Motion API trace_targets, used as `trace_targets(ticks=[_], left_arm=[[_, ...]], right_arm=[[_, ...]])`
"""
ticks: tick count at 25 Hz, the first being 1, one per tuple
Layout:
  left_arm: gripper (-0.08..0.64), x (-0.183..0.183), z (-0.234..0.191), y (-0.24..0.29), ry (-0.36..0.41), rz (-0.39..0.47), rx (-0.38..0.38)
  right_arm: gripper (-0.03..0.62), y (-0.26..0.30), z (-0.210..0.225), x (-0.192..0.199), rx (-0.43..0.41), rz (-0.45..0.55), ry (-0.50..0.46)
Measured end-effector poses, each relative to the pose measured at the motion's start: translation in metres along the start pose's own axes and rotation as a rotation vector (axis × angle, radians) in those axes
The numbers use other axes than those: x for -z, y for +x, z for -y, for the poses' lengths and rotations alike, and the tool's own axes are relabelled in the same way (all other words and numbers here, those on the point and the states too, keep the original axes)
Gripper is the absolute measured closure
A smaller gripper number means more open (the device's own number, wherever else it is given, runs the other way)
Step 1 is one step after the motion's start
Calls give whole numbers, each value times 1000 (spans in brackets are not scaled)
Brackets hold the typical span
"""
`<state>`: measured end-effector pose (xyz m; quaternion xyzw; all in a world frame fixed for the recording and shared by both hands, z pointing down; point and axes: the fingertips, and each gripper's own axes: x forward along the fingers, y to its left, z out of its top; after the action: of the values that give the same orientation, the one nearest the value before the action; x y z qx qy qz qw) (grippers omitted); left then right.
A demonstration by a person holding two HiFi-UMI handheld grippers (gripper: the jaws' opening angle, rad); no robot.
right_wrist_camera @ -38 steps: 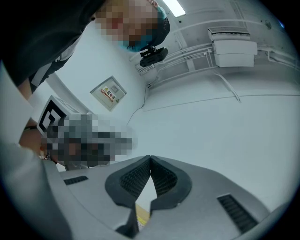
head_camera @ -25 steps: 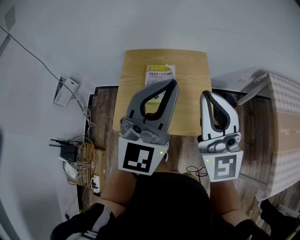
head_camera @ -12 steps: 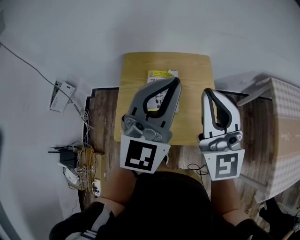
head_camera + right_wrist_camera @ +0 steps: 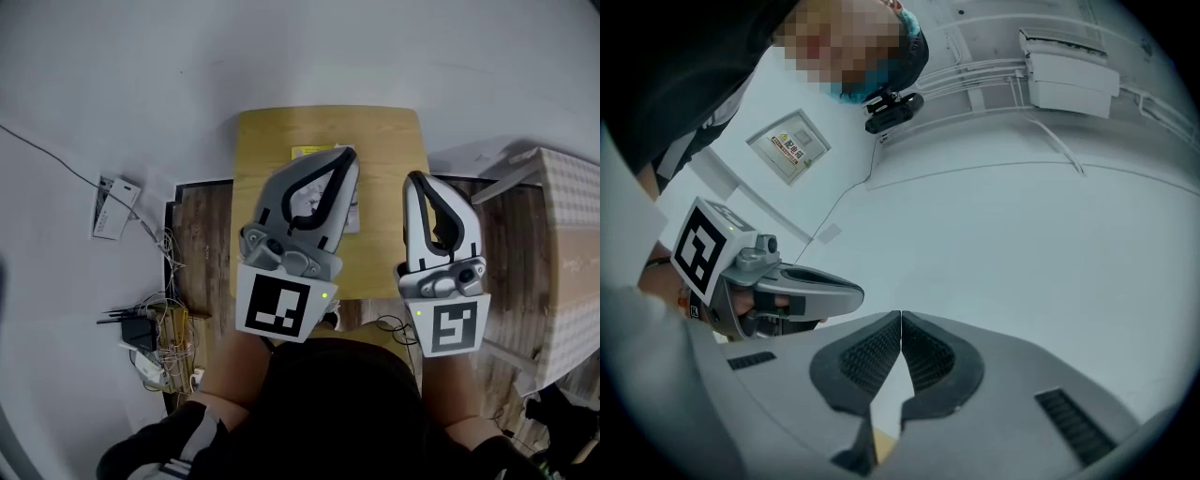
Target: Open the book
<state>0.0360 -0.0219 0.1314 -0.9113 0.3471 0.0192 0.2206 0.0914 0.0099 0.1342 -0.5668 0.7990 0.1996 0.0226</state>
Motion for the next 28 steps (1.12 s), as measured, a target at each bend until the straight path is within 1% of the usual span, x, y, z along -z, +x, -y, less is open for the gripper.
trace_targets(ticks=[9,17,23,28], left_arm=[[552,12,-6,10,-15,-9,11],[552,19,-8,16,-17,-23,2],[552,27,-4,33,-22,-42,-14],[552,34,-5,47,-28,-89,-48]], right_arm=[[565,7,9,10,30,-9,13],[565,11,13,16,24,-6,26],[565,18,26,32,-6,-20,51],[565,25,34,42,-56,-17,109]])
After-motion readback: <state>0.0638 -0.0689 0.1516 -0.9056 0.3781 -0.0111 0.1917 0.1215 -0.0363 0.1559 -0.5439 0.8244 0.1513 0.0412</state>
